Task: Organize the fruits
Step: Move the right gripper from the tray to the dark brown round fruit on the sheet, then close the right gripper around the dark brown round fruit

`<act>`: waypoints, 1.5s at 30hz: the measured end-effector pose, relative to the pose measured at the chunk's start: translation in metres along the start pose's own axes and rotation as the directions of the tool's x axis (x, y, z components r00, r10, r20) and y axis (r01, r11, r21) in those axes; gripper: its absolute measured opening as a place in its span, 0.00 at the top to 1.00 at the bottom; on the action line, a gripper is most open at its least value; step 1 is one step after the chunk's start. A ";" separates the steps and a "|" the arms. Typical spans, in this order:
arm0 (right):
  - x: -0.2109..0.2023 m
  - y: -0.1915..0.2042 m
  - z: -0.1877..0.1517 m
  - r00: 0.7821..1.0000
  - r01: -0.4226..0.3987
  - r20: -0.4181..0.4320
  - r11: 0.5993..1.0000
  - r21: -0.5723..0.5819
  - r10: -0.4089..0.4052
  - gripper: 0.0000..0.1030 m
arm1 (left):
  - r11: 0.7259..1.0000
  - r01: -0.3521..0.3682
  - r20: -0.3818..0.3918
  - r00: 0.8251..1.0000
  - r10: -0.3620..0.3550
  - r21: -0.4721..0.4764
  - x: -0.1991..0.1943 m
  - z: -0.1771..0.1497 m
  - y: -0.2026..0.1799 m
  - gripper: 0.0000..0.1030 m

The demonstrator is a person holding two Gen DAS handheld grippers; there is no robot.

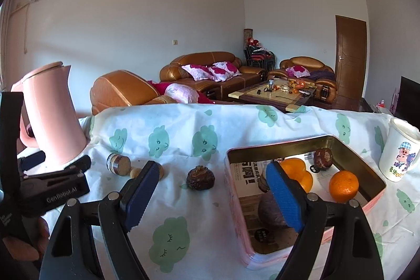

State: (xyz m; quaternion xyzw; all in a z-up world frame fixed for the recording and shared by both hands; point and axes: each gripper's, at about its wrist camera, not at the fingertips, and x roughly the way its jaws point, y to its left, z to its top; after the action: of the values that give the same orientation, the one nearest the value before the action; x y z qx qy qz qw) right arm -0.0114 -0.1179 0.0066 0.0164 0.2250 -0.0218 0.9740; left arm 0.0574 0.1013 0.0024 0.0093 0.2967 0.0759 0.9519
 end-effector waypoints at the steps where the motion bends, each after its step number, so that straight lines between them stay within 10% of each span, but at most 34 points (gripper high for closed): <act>1: 0.004 0.004 0.000 1.000 -0.018 -0.019 1.000 -0.014 0.018 0.18 | 1.000 -0.019 -0.011 1.000 0.019 -0.013 0.003 0.001 0.006 0.00; 5: 0.025 0.023 0.002 0.991 -0.092 -0.103 0.994 -0.065 0.085 0.18 | 0.996 -0.062 -0.049 0.997 0.059 -0.061 0.012 0.004 0.026 0.00; 10: 0.059 0.036 0.004 0.965 -0.159 -0.221 0.986 -0.051 0.144 0.51 | 0.993 -0.098 -0.067 0.993 0.094 -0.067 0.018 0.003 0.035 0.00; 18: 0.081 0.029 0.002 0.950 -0.106 -0.298 0.993 -0.043 0.088 0.54 | 0.995 -0.080 -0.115 0.991 0.072 -0.066 0.024 -0.001 0.033 0.00; 33: 0.118 0.045 0.012 0.892 -0.013 -0.407 0.888 -0.460 -0.197 0.54 | 0.994 -0.061 -0.116 0.992 0.051 -0.086 0.022 0.001 0.039 0.00; 38: 0.113 0.041 0.008 0.906 0.033 -0.348 0.858 -0.512 -0.242 0.69 | 0.995 -0.060 -0.108 0.993 0.051 -0.084 0.019 0.000 0.040 0.00; 45: 0.072 0.017 0.024 0.946 -0.148 -0.309 0.977 -0.153 0.095 0.69 | 0.996 -0.056 -0.104 0.993 0.048 -0.072 0.019 -0.001 0.038 0.00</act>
State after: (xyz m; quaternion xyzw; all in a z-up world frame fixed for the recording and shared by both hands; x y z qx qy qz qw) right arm 0.0644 -0.1049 -0.0028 -0.0518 0.3696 0.0609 0.9258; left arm 0.0674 0.1416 -0.0068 -0.0225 0.3417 0.1121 0.9328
